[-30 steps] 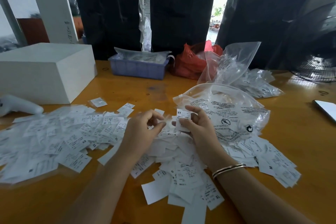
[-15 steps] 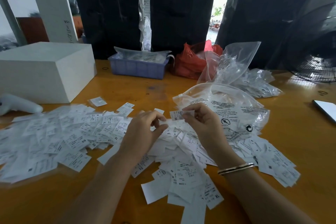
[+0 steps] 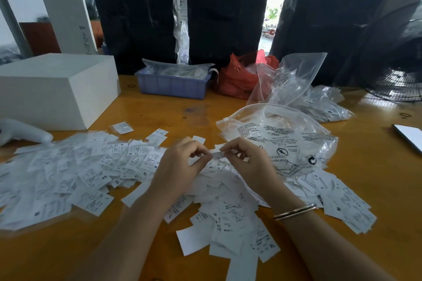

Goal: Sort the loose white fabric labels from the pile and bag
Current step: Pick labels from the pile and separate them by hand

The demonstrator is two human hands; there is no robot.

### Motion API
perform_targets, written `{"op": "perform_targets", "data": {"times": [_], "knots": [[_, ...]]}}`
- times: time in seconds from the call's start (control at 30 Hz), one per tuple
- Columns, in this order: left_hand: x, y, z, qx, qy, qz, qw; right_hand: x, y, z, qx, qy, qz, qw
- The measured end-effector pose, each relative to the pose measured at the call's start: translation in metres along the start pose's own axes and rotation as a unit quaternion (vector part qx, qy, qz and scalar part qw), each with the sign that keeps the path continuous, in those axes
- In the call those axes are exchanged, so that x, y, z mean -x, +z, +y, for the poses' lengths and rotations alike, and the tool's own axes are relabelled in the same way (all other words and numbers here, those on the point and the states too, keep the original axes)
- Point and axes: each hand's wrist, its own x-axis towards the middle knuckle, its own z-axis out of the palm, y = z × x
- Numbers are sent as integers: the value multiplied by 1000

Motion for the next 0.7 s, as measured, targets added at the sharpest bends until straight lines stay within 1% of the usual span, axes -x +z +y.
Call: {"op": "perform_targets", "data": {"times": [0.13,0.23,0.33,0.4,0.53,0.7], "knots": [[0,2,-2,37,-14,-12,999,1,5,0,21,-17,-6,1000],[2,3,0,104,-70,-21,992,0,8,1,25,-8,-15,1000],[1,3,4,173,-129,-19,976,-2,5,2,-30,13,43,999],[0,4,6,199,-149,-16,968,-1,3,4,-31,19,55,998],[1,5,5,193,-149,-25,969,2,9,2,8,9,9,1000],[0,5,4,188,-173,-15,967,3,16,-2,-27,18,-30,999]]}}
